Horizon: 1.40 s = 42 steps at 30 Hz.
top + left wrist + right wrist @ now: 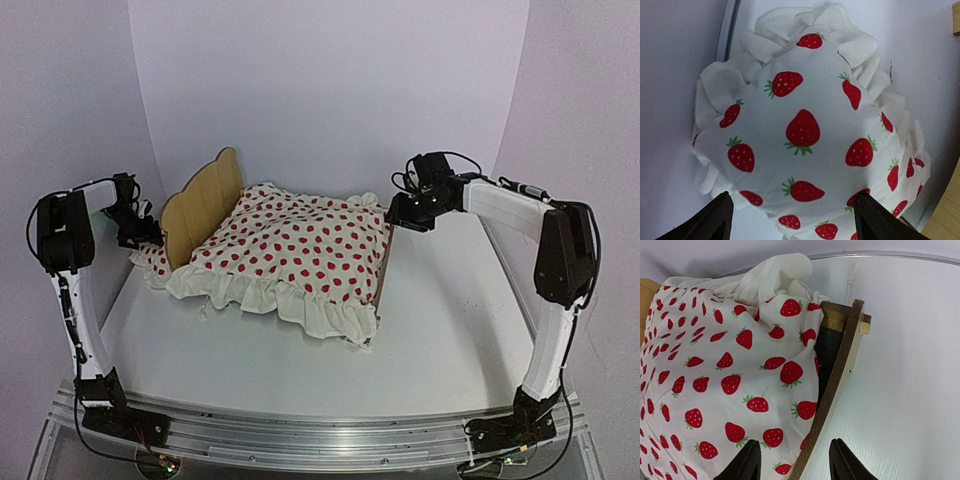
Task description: Set up the pet bed
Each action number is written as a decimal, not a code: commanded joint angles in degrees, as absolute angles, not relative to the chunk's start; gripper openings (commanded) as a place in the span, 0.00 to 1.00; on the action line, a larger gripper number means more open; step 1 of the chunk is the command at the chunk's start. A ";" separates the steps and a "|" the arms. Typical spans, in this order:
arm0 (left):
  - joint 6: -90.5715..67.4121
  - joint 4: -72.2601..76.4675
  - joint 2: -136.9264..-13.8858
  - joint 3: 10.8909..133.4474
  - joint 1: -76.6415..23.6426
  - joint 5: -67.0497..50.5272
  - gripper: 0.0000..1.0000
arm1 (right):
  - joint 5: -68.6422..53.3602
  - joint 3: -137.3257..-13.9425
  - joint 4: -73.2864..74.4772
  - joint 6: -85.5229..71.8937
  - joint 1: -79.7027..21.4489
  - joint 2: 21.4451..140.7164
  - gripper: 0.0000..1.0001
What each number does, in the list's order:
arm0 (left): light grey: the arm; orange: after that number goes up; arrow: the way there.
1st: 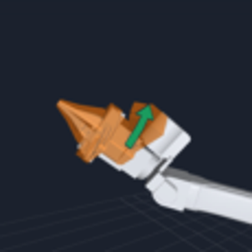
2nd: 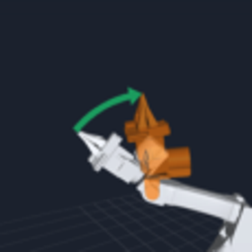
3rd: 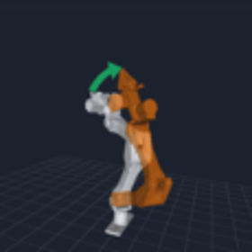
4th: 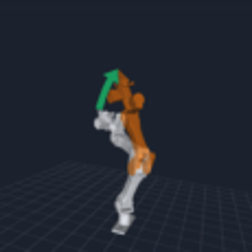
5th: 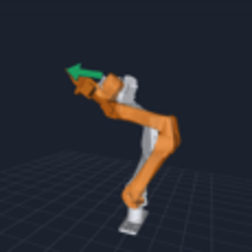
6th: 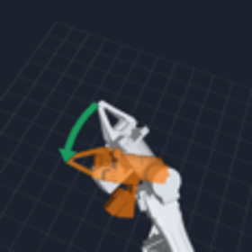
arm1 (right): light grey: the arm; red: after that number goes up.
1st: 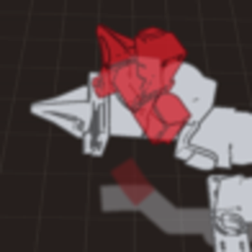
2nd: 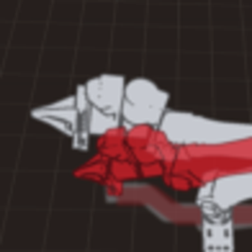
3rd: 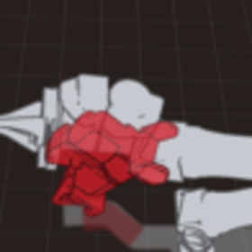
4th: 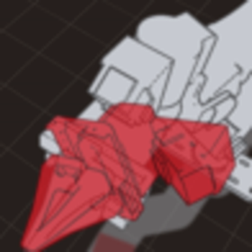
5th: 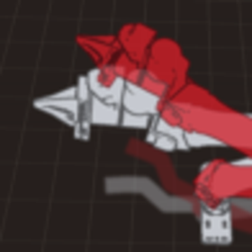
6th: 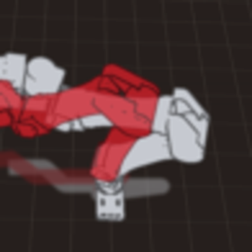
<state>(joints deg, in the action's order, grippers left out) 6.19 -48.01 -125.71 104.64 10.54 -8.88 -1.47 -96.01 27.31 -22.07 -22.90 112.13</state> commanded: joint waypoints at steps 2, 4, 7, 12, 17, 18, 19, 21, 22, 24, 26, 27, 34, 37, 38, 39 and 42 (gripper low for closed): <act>3.47 -44.90 -129.38 104.02 8.84 -11.64 0.54 | -0.47 -93.95 26.46 -23.61 -22.77 106.87 0.48; 4.70 -44.29 -128.93 104.41 9.02 -10.56 0.17 | -0.26 -93.68 26.46 -23.63 -22.75 106.34 0.48; 7.55 -42.60 -125.60 105.99 9.39 -9.01 0.00 | 0.00 -93.52 26.38 -23.56 -22.76 105.96 0.48; 18.25 -39.19 -117.13 110.24 8.76 -8.57 0.00 | 0.00 -94.57 26.14 -23.69 -22.78 106.92 0.49; 35.16 -33.79 -109.10 109.10 4.27 -0.52 0.00 | -1.14 -96.14 25.58 -24.43 -22.79 108.77 0.49; 37.17 -32.27 -107.94 108.84 3.34 1.99 0.00 | -1.39 -96.29 25.41 -24.62 -22.82 109.05 0.49; 38.86 -30.97 -106.99 109.10 2.44 4.46 0.00 | -1.64 -96.44 25.25 -24.79 -22.82 109.29 0.49; 39.57 -30.94 -106.98 113.40 1.25 7.09 0.00 | -2.11 -96.70 24.95 -24.90 -22.77 109.68 0.49; 39.42 -31.69 -107.43 116.70 0.83 6.68 0.00 | -2.25 -96.77 24.86 -24.91 -22.78 109.84 0.49; 39.36 -33.41 -108.55 125.41 0.07 4.56 0.00 | -2.35 -97.01 24.72 -24.91 -22.79 110.08 0.49; 40.79 -35.15 -109.93 133.98 -3.16 1.45 0.00 | -2.47 -97.21 24.63 -24.86 -22.78 110.35 0.49; 42.13 -35.75 -110.28 137.49 -4.82 -0.98 0.00 | -2.56 -97.27 24.57 -24.86 -22.80 110.43 0.49; 46.65 -48.69 -108.68 135.67 -18.73 -14.43 0.00 | -2.40 -94.98 23.68 -25.35 -22.79 109.46 0.50; 44.82 -55.43 -110.93 133.41 -19.94 -16.35 0.00 | -2.38 -93.88 23.38 -25.40 -22.77 108.75 0.50; 44.58 -59.06 -112.90 134.96 -19.95 -16.40 0.00 | -2.49 -93.71 23.38 -25.36 -22.77 108.61 0.50; 44.73 -62.08 -114.78 137.04 -19.95 -15.97 0.00 | -2.54 -93.57 23.38 -25.27 -22.78 108.44 0.50; 45.81 -68.47 -117.86 139.80 -19.96 -14.11 0.00 | -2.52 -93.11 23.35 -25.30 -22.83 108.18 0.51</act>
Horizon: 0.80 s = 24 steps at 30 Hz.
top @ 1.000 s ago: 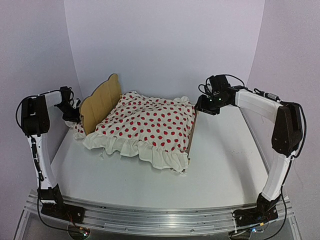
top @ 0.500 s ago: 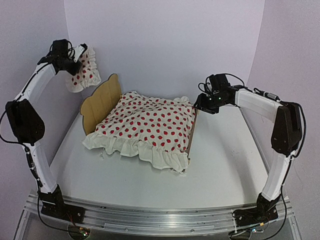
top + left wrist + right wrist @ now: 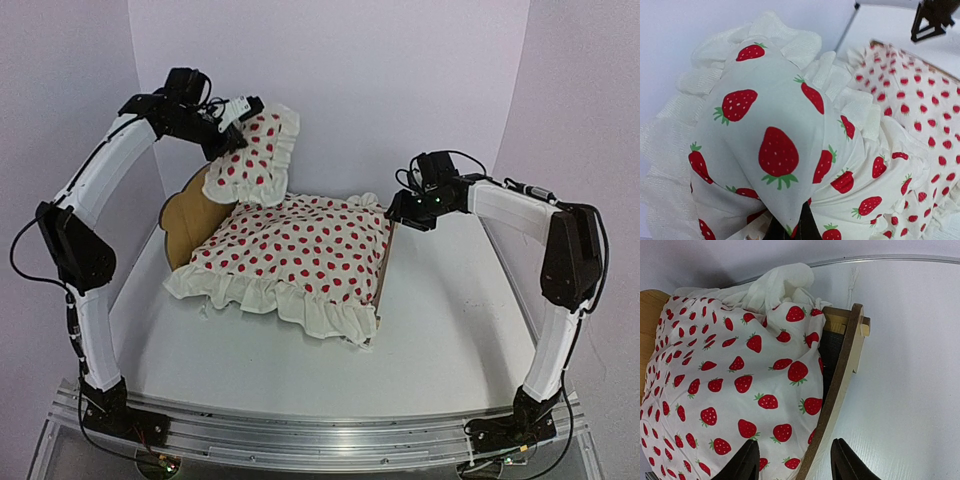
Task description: Set up the pet bed
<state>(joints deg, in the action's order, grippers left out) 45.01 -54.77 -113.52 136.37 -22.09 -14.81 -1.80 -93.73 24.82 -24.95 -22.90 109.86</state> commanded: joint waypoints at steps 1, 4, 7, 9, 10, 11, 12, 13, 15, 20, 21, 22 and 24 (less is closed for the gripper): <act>46.11 -69.04 -117.93 138.67 -19.95 -13.39 0.00 | -2.43 -92.94 23.27 -25.40 -22.81 108.07 0.51; 46.93 -68.93 -117.33 133.30 -19.95 -11.81 0.00 | -2.45 -92.64 23.06 -25.92 -22.81 108.12 0.51; 46.57 -69.54 -119.01 131.89 -19.95 -9.84 0.00 | -2.73 -92.68 22.86 -26.09 -22.77 108.14 0.51; 46.12 -70.24 -121.00 133.75 -19.92 -7.93 0.00 | -2.89 -92.74 22.85 -25.92 -22.80 107.92 0.51; 45.95 -70.16 -121.64 134.41 -19.84 -6.81 0.00 | -2.88 -92.66 22.82 -25.79 -22.77 107.80 0.52; 45.99 -69.75 -122.10 134.76 -19.78 -5.45 0.00 | -2.81 -92.54 22.78 -25.67 -22.76 107.68 0.52; 46.45 -68.99 -122.33 134.26 -19.78 -4.01 0.00 | -2.67 -92.38 22.77 -25.59 -22.76 107.47 0.52; 46.92 -68.04 -122.46 133.49 -19.78 -2.54 0.00 | -2.52 -92.14 22.76 -25.57 -22.79 107.33 0.52; 47.76 -65.00 -122.72 131.87 -19.87 0.05 0.00 | -2.40 -91.82 22.64 -25.66 -22.79 107.23 0.52; 50.28 -58.50 -123.13 130.46 -20.51 2.84 0.29 | -2.80 -91.75 22.32 -26.10 -22.76 107.45 0.53; 50.84 -57.06 -122.87 129.76 -20.63 3.14 0.39 | -2.81 -91.73 22.26 -26.10 -22.77 107.38 0.53; 51.36 -55.60 -122.56 129.01 -20.73 3.58 0.47 | -2.79 -91.69 22.23 -26.02 -22.77 107.34 0.53; 52.30 -52.84 -121.66 127.20 -20.91 4.97 0.57 | -2.63 -91.48 22.24 -25.83 -22.78 107.18 0.54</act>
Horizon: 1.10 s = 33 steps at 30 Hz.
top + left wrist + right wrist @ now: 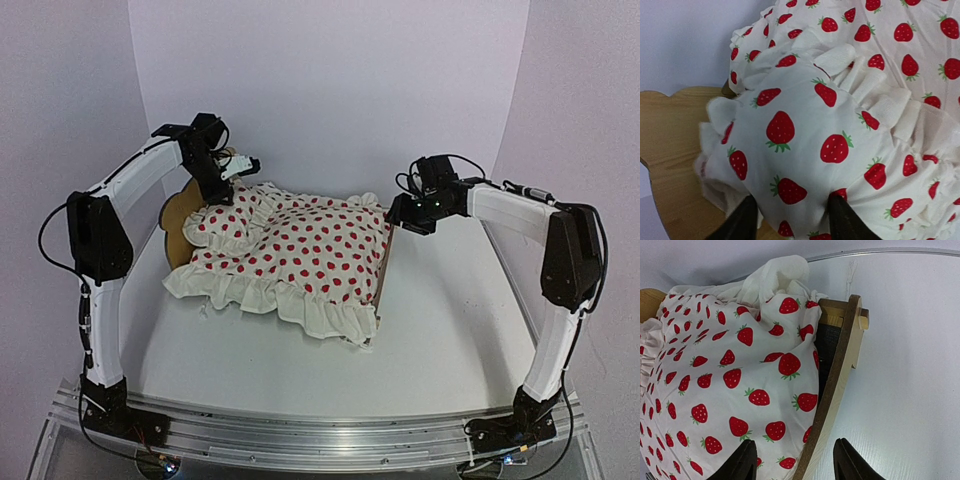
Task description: Set up the pet bed
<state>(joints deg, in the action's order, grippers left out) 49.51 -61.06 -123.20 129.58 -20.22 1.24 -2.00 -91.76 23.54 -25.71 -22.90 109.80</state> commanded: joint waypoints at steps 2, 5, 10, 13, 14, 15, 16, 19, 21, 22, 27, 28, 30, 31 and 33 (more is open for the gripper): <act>52.61 -49.86 -120.20 125.47 -20.92 6.54 0.63 | -2.12 -91.10 22.21 -25.71 -22.77 106.93 0.55; 52.29 -46.69 -117.33 123.64 -20.99 6.97 0.67 | -0.64 -90.36 22.24 -25.46 -22.84 106.42 0.56; 49.58 -43.86 -111.62 122.48 -21.03 4.28 0.73 | 4.27 -89.56 22.37 -24.33 -22.54 105.59 0.58; 45.86 -43.73 -109.86 125.54 -20.99 4.13 0.77 | 5.77 -88.99 22.58 -24.94 -20.92 105.21 0.60; 44.13 -43.77 -109.60 127.16 -20.85 4.79 0.78 | 5.75 -88.59 22.59 -26.03 -19.99 105.11 0.60; 42.10 -43.62 -109.30 128.01 -20.46 5.09 0.79 | 5.72 -88.10 22.57 -26.74 -19.10 104.94 0.60; 39.36 -43.30 -108.80 129.06 -19.71 5.32 0.80 | 5.73 -87.62 22.51 -27.31 -18.28 104.64 0.60; 28.10 -43.01 -107.26 130.55 -13.63 4.25 0.83 | 7.33 -85.56 22.50 -27.08 -15.63 102.90 0.61; 19.67 -43.48 -105.88 129.44 -7.00 1.34 0.84 | 8.79 -83.06 22.38 -26.74 -13.73 100.98 0.61; 16.68 -43.36 -104.65 126.77 -3.88 0.69 0.84 | 9.18 -81.59 22.14 -26.69 -12.31 99.92 0.62; 7.88 -40.57 -97.78 107.96 7.27 -1.87 0.84 | 11.42 -70.17 16.60 -24.69 -4.98 92.58 0.62; 6.02 -39.26 -96.26 103.41 9.07 -3.05 0.84 | 12.72 -67.21 14.19 -22.68 -4.37 90.57 0.63; 3.75 -35.52 -92.48 93.19 11.31 -6.08 0.83 | 14.78 -60.39 6.75 -17.27 -4.15 86.47 0.65; 2.89 -34.01 -90.79 86.82 11.99 -7.42 0.83 | 15.30 -57.12 3.15 -14.13 -4.18 84.04 0.66; 2.39 -30.68 -87.09 76.58 12.53 -11.46 0.85 | 16.00 -50.24 -4.53 -10.05 -4.20 80.62 0.71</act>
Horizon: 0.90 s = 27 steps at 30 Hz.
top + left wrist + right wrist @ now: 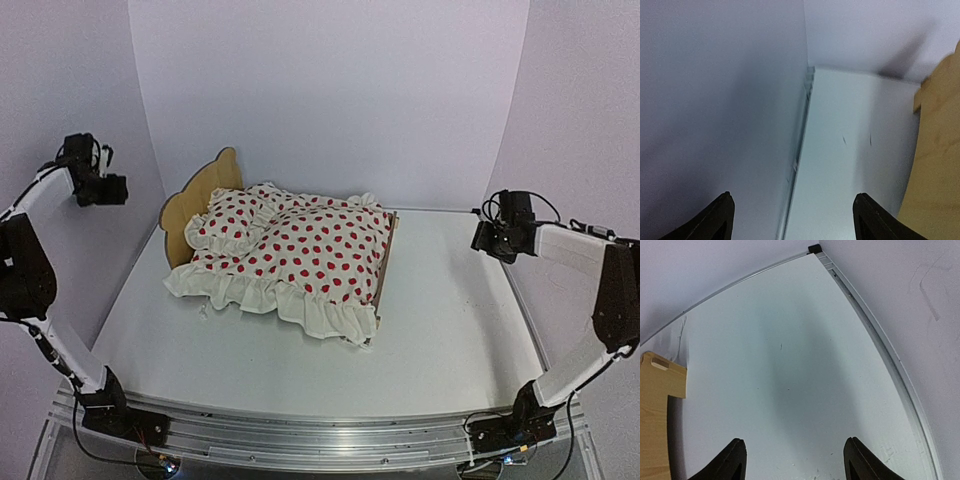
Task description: Set up the pet bed
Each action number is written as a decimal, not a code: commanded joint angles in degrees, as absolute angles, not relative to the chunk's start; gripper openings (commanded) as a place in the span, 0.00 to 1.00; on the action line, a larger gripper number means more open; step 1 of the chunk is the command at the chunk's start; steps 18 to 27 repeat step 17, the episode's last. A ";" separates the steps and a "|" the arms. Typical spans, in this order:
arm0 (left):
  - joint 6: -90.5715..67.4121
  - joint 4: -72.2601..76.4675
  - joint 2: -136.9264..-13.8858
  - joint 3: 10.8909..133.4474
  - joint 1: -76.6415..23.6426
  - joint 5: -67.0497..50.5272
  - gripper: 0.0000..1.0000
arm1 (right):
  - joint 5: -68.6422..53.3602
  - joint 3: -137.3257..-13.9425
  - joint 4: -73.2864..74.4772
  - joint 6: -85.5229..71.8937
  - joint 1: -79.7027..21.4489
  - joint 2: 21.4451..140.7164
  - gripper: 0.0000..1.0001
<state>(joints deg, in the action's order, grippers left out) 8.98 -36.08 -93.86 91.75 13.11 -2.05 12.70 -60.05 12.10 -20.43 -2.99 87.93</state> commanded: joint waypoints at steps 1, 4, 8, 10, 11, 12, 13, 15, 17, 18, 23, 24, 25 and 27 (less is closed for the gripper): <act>1.96 -28.11 -84.89 70.92 12.54 -13.32 0.88 | 16.36 -46.90 -7.90 -8.49 -4.13 79.02 0.73; -2.31 -17.05 -78.28 54.66 12.51 -13.59 0.91 | 17.47 -37.95 -15.71 -5.62 -4.15 75.13 0.77; -10.59 -6.92 -75.87 40.60 12.46 -2.22 1.00 | 17.12 -27.08 -23.60 -4.16 -4.12 72.40 0.80; -10.25 -5.10 -75.33 37.04 12.52 -0.82 1.00 | 16.83 -23.80 -25.73 -4.89 -4.16 72.38 0.80; -9.71 -3.88 -74.68 35.50 12.51 -0.57 1.00 | 16.80 -22.25 -26.50 -5.51 -4.12 72.45 0.81; -9.56 -2.60 -73.95 34.24 12.53 1.01 1.00 | 17.01 -20.79 -27.42 -6.31 -4.12 72.50 0.81; -9.03 -1.58 -73.54 33.57 12.53 1.67 1.00 | 17.24 -19.21 -28.50 -7.38 -4.17 72.57 0.81; -7.42 -0.24 -73.47 32.74 12.46 0.47 1.00 | 17.91 -17.10 -31.14 -8.81 -4.08 72.80 0.81; -6.45 2.16 -73.58 31.94 12.50 -0.72 1.00 | 18.12 -15.97 -32.47 -9.13 -4.08 73.08 0.82; -6.45 2.16 -73.58 31.94 12.50 -0.72 1.00 | 18.12 -15.97 -32.47 -9.13 -4.08 73.08 0.82; -6.45 2.16 -73.58 31.94 12.50 -0.72 1.00 | 18.12 -15.97 -32.47 -9.13 -4.08 73.08 0.82; -6.45 2.16 -73.58 31.94 12.50 -0.72 1.00 | 18.12 -15.97 -32.47 -9.13 -4.08 73.08 0.82; -6.45 2.16 -73.58 31.94 12.50 -0.72 1.00 | 18.12 -15.97 -32.47 -9.13 -4.08 73.08 0.82; -6.45 2.16 -73.58 31.94 12.50 -0.72 1.00 | 18.12 -15.97 -32.47 -9.13 -4.08 73.08 0.82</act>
